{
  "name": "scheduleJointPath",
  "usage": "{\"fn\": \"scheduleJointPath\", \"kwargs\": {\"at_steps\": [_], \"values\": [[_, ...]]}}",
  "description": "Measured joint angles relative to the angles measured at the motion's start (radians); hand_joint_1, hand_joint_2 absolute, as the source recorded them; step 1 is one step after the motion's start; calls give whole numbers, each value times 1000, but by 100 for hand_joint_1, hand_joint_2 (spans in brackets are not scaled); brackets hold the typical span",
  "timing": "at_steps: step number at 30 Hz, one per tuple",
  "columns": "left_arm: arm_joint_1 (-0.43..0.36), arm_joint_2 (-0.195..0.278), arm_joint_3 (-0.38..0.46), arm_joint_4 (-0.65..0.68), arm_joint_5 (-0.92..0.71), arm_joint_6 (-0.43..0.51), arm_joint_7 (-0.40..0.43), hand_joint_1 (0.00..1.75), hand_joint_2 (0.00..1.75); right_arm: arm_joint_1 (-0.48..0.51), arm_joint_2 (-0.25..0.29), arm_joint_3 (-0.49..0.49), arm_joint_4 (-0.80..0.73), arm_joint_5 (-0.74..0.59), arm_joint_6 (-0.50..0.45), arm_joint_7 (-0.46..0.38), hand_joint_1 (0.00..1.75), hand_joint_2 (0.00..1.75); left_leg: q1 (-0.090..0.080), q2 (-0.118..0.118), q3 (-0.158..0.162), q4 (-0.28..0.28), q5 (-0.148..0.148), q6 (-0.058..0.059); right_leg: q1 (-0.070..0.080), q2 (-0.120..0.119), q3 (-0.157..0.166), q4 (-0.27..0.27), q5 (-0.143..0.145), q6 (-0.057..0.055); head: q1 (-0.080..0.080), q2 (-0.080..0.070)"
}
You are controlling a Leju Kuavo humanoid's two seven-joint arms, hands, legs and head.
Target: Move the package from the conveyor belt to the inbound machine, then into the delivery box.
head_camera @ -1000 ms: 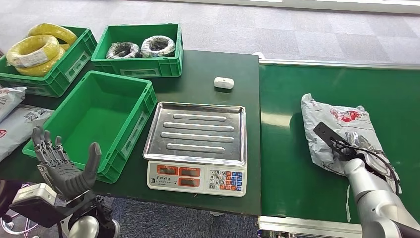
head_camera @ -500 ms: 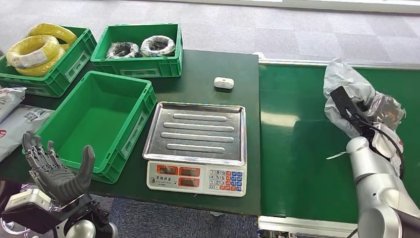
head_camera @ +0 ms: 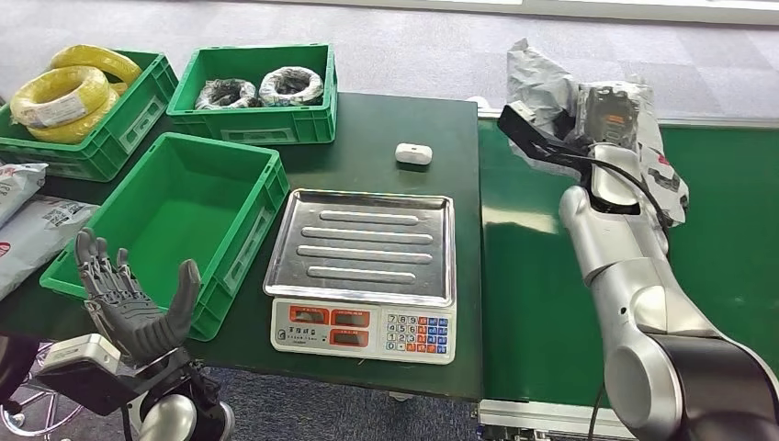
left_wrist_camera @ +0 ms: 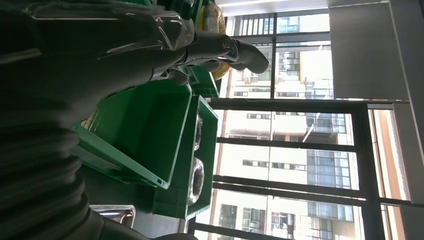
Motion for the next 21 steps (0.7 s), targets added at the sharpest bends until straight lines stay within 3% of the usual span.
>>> {"fn": "scheduleJointPath", "kwargs": {"at_steps": [14,21], "values": [[-53,1,-48,88,10,-19,0,0,175,-56,210,160,66,3,111,-134,175,175,0,0,-1,0,0,0,0,0,-1,0,0,0,0,0],[-62,5,-57,111,15,-21,0,0,175,-55,268,199,85,2,132,-183,175,175,0,0,-1,0,0,0,0,0,-1,0,0,0,1,0]]}}
